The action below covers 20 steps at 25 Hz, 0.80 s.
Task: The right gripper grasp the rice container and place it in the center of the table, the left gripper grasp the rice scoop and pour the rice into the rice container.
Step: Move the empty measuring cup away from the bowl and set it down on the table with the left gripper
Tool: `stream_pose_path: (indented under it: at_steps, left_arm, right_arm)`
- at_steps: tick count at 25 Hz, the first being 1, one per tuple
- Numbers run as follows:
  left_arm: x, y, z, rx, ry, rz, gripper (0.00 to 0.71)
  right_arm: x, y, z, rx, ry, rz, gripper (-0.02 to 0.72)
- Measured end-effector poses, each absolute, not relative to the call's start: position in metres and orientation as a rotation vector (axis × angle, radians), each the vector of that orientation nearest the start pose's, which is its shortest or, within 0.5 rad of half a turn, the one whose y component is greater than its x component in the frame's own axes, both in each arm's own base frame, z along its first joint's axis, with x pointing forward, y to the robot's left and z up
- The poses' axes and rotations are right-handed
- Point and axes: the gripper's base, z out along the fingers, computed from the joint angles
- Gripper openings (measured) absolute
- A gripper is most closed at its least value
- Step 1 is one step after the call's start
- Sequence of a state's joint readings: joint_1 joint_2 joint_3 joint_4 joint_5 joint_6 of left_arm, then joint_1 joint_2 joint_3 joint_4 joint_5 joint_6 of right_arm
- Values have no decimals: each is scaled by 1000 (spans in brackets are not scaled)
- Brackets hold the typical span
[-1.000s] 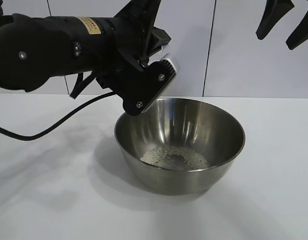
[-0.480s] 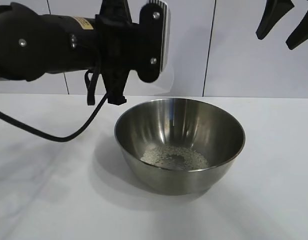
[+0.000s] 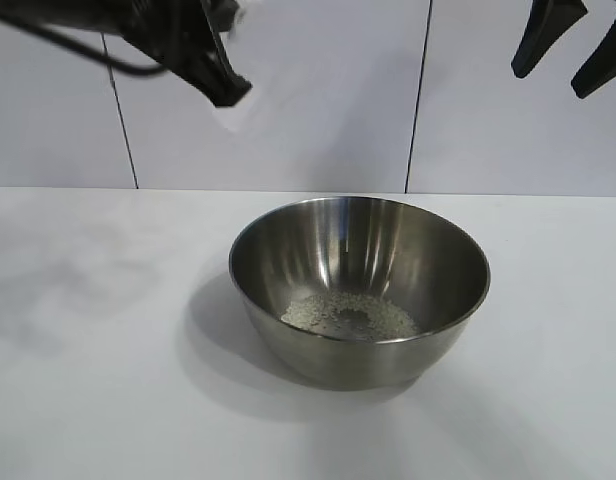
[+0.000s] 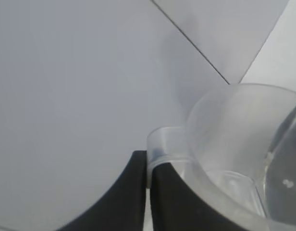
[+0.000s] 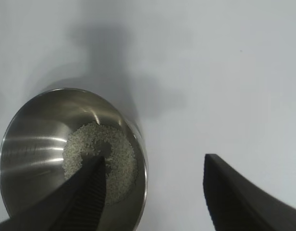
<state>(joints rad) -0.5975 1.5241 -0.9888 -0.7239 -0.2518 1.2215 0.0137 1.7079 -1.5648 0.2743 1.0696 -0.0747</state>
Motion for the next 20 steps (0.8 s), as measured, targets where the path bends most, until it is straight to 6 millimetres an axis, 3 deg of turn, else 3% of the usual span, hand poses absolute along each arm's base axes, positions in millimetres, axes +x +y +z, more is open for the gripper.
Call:
stream_pose_path:
  at_steps: [4, 9, 13, 20]
  left_arm:
    - [309, -152, 308, 679, 1802, -124, 8]
    - [321, -115, 291, 520, 2054, -285, 8]
    - [326, -98, 273, 460, 2136, -283, 8]
    - [324, -82, 220, 377, 2204, -132, 8]
  right_arm:
    - [367, 27, 326, -13, 2670, 348, 408]
    - [367, 27, 326, -12, 2670, 351, 408]
    - [368, 27, 326, -12, 2667, 351, 408]
    - [369, 27, 327, -9, 2655, 349, 408]
